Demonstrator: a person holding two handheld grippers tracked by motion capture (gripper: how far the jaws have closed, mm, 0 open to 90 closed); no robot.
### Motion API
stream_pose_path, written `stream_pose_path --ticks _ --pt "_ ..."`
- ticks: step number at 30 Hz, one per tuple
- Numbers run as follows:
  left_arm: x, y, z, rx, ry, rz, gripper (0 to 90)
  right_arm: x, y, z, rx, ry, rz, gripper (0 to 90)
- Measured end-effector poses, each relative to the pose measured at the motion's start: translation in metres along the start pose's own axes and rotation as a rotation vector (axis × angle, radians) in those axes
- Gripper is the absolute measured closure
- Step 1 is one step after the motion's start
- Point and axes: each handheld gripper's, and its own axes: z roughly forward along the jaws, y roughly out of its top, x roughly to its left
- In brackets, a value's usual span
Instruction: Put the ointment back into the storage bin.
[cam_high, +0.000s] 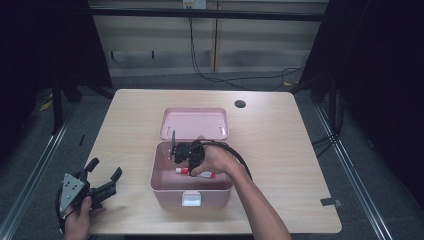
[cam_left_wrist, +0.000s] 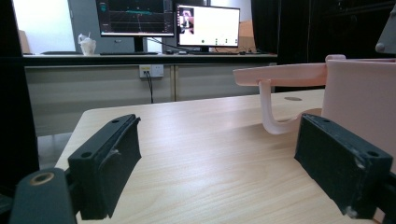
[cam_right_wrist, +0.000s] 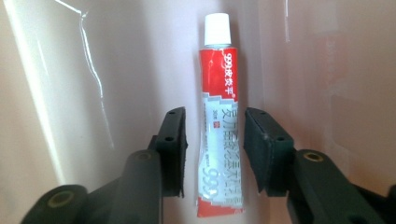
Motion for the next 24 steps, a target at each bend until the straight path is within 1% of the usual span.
stream_pose_path --ticks 1,4,14,15,16,18,20,22,23,24 --pt "0.0 0.0 0.0 0.0 0.0 0.0 13.9 0.0 0.0 0.0 0.0 0.0 0.0 58.8" --pt "0.0 0.0 0.0 0.0 -0.001 0.0 13.9 -0.001 -0.003 -0.007 -0.015 0.011 0.034 55.7" --pt "0.0 0.0 0.0 0.0 0.0 0.0 13.9 0.002 -0.011 -0.022 -0.062 0.026 0.067 53.4" --pt "0.0 0.0 0.0 0.0 0.0 0.0 13.9 0.002 -0.012 -0.024 -0.07 0.032 0.076 53.4" --pt "0.0 0.0 0.0 0.002 0.004 0.006 13.9 0.001 -0.015 -0.026 -0.093 0.043 0.082 53.1" --pt "0.0 0.0 0.0 0.002 0.004 0.006 13.9 0.002 -0.016 -0.029 -0.098 0.047 0.088 52.2" --pt "0.0 0.0 0.0 0.0 0.002 0.002 13.9 0.001 -0.017 -0.03 -0.106 0.044 0.088 52.1" --pt "0.0 0.0 0.0 0.0 0.0 0.0 13.9 0.002 -0.02 -0.035 -0.129 0.047 0.105 51.2" --pt "0.0 0.0 0.0 0.0 0.0 0.0 13.9 0.002 -0.02 -0.035 -0.129 0.047 0.105 51.2" --pt "0.0 0.0 0.0 0.001 0.003 0.003 13.9 0.003 -0.023 -0.037 -0.146 0.044 0.119 51.1"
